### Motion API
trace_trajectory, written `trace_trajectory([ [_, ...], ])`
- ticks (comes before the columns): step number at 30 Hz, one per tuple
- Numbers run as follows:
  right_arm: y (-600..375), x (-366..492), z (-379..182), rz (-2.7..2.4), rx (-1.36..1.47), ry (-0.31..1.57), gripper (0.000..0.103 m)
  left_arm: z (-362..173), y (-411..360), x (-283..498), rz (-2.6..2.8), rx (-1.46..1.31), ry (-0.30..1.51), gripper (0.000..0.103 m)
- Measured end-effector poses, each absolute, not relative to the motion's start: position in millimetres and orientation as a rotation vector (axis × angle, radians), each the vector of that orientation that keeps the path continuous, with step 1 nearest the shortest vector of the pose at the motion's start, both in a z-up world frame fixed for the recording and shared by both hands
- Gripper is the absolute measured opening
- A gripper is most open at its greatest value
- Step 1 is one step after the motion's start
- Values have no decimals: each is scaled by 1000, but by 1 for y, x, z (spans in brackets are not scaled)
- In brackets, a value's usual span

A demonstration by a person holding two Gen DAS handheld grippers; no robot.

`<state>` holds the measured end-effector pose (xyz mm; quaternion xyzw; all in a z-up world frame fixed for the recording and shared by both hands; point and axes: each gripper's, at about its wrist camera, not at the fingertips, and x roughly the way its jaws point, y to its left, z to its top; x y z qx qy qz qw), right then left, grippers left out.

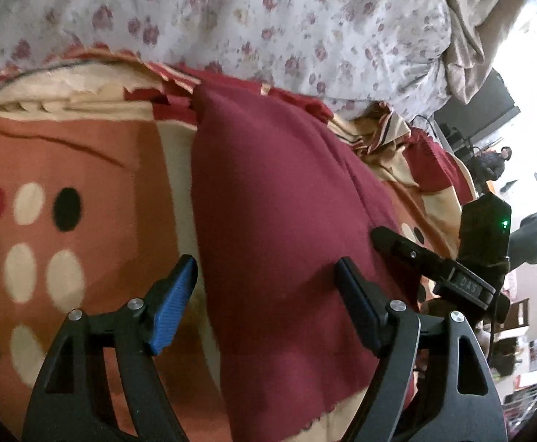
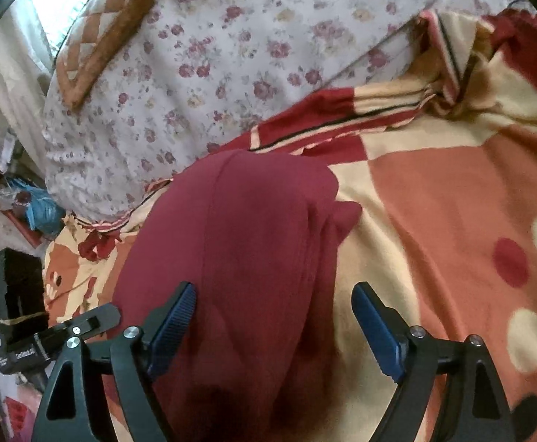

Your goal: Fold small clothes

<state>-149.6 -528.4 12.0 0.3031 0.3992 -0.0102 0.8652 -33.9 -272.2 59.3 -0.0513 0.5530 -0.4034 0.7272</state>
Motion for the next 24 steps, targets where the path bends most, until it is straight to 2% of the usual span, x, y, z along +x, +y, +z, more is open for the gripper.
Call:
trace_trajectory([
  [2, -529, -142, 5, 35, 663, 835, 85, 53, -276, -28, -903, -129, 1234, 84],
  [4, -530, -135, -2, 57, 684, 837, 85, 47, -280, -26, -912, -137, 1235, 85],
  [8, -520, -129, -4, 79, 667, 819, 66, 35, -286, -26, -935, -147, 1253, 85],
  [10, -513, -129, 3, 63, 618, 818, 61, 40, -287, -31, -943, -115, 1229, 80],
  [12, -507, -132, 15, 57, 585, 809, 54, 48, -281, -35, -950, -114, 1218, 70],
  [14, -504, -138, 28, 85, 605, 788, 47, 59, -275, -40, -960, -105, 1211, 69],
  [20, -466, -159, 73, 186, 629, 772, 46, 111, -218, -76, -957, -104, 1194, 69],
  [24, -427, -170, 68, 219, 607, 842, 48, 107, -186, -94, -863, -57, 1251, 69],
])
